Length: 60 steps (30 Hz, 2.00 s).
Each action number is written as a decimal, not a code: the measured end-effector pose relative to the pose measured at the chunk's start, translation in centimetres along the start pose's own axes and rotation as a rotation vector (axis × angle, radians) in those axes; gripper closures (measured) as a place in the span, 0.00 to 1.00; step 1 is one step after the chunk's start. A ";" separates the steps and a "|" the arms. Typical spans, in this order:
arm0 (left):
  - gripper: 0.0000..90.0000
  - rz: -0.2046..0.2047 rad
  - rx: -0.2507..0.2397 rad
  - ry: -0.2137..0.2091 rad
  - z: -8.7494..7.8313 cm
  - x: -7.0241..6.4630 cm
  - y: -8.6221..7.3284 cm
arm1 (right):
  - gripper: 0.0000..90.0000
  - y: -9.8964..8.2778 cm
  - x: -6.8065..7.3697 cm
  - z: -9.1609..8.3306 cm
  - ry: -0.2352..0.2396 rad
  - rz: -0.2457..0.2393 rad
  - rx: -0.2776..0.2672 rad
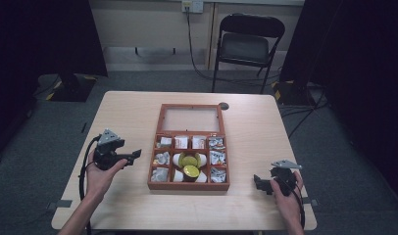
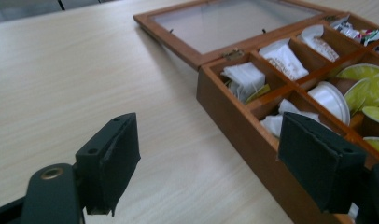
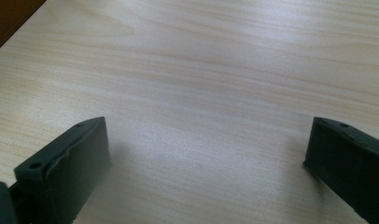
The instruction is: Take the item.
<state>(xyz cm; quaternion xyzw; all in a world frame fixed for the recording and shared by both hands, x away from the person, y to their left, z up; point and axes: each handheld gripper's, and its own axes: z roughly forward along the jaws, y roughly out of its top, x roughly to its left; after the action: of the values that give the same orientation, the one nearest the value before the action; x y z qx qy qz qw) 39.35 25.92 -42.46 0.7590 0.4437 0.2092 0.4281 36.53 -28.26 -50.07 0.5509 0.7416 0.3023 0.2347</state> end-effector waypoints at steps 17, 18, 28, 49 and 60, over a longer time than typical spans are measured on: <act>0.26 0.064 -0.038 -0.095 1.8 -2.9 3.2 | 0.00 0.0 0.0 0.0 0.000 0.001 0.000; 0.25 0.070 -0.037 -0.099 1.9 -3.0 3.3 | 0.00 0.0 0.0 0.0 0.000 0.000 0.000; 0.25 0.122 -0.020 -0.181 2.9 -5.5 4.1 | 0.00 0.0 0.0 0.0 -0.001 0.000 0.000; 0.27 0.227 0.105 -0.310 6.2 -10.1 3.6 | 0.00 0.0 0.1 0.0 -0.004 0.005 -0.001; 0.31 0.200 0.138 -0.363 7.7 -11.3 3.5 | 0.00 -0.1 0.1 -0.1 -0.007 0.008 -0.001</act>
<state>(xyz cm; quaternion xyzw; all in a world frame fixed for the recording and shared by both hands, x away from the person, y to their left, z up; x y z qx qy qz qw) 40.61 11.87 -43.03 0.8520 0.2951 0.0797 0.4251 36.39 -28.18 -50.08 0.5550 0.7383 0.3017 0.2363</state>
